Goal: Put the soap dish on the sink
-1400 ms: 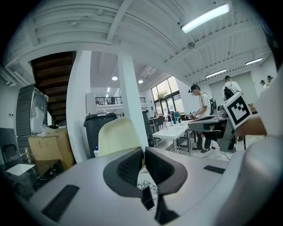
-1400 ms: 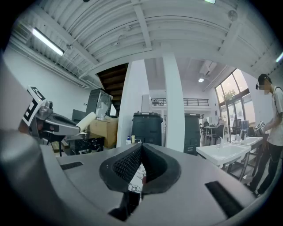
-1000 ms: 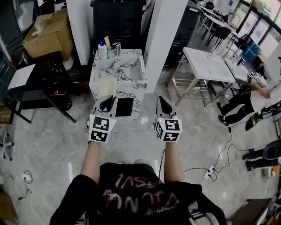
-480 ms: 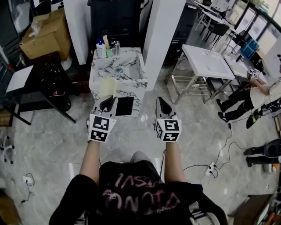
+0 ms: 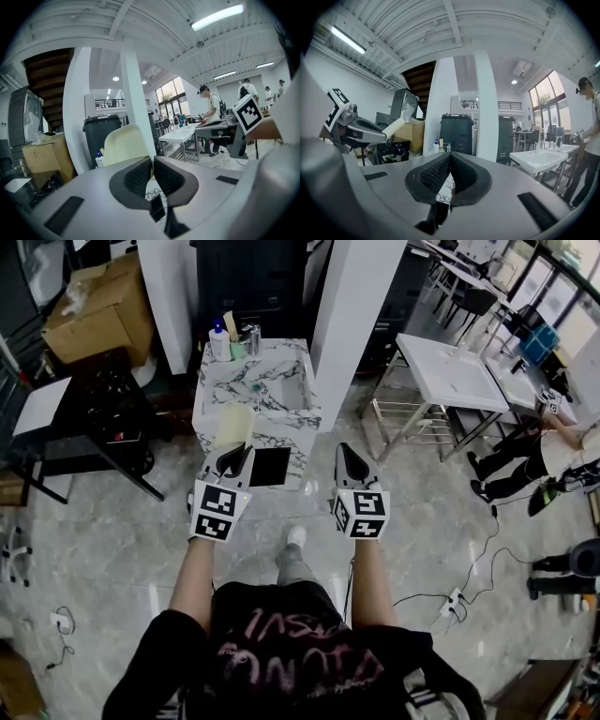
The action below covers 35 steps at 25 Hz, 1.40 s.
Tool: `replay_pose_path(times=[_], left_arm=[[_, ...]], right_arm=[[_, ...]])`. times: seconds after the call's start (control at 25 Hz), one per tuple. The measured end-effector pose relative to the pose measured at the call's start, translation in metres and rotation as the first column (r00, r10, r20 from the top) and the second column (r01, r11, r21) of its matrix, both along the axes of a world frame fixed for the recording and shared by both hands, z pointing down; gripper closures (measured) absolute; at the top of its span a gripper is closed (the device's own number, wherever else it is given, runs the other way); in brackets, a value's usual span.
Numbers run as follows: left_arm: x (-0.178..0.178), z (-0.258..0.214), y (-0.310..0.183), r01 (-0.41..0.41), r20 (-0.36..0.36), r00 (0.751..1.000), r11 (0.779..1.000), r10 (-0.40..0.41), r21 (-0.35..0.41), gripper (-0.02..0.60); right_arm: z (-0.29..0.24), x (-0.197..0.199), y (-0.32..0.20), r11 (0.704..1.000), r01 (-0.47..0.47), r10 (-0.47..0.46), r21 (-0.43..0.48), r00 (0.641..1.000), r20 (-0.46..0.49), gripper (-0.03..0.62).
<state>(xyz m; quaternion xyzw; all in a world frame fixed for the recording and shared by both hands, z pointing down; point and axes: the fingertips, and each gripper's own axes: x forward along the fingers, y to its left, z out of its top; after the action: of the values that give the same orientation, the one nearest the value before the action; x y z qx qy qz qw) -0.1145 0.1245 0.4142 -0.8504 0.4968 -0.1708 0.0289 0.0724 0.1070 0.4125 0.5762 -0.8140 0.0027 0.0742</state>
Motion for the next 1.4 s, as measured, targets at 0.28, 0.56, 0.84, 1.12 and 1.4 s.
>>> replay_pose_path(times=[0.28,0.56,0.84,1.12,1.4], left_arm=[[-0.002,0.012,-0.037,0.006,0.012,1.0,0.999,-0.006,-0.031,0.548],[0.001,0.025,-0.093,0.013,0.018,1.0,0.998,-0.011,-0.061,0.548],[0.009,0.036,-0.164,0.035,0.027,0.999,0.995,-0.032,-0.09,0.548],[0.03,0.04,-0.242,0.07,0.056,0.996,0.99,-0.063,-0.119,0.548],[0.038,0.045,-0.303,0.12,0.072,0.991,0.982,-0.11,-0.144,0.548]], right_arm=[[0.009,-0.001,-0.042,1.0,0.005,-0.005,-0.008,1.0,-0.013,0.58],[0.019,0.005,-0.1,1.0,0.008,-0.008,-0.027,1.0,-0.003,0.58],[0.027,0.012,-0.177,0.998,0.027,-0.026,-0.051,1.0,0.013,0.58],[0.034,0.03,-0.263,0.995,0.067,-0.066,-0.073,0.998,0.011,0.58],[0.038,0.036,-0.329,0.988,0.122,-0.121,-0.091,0.993,0.016,0.58]])
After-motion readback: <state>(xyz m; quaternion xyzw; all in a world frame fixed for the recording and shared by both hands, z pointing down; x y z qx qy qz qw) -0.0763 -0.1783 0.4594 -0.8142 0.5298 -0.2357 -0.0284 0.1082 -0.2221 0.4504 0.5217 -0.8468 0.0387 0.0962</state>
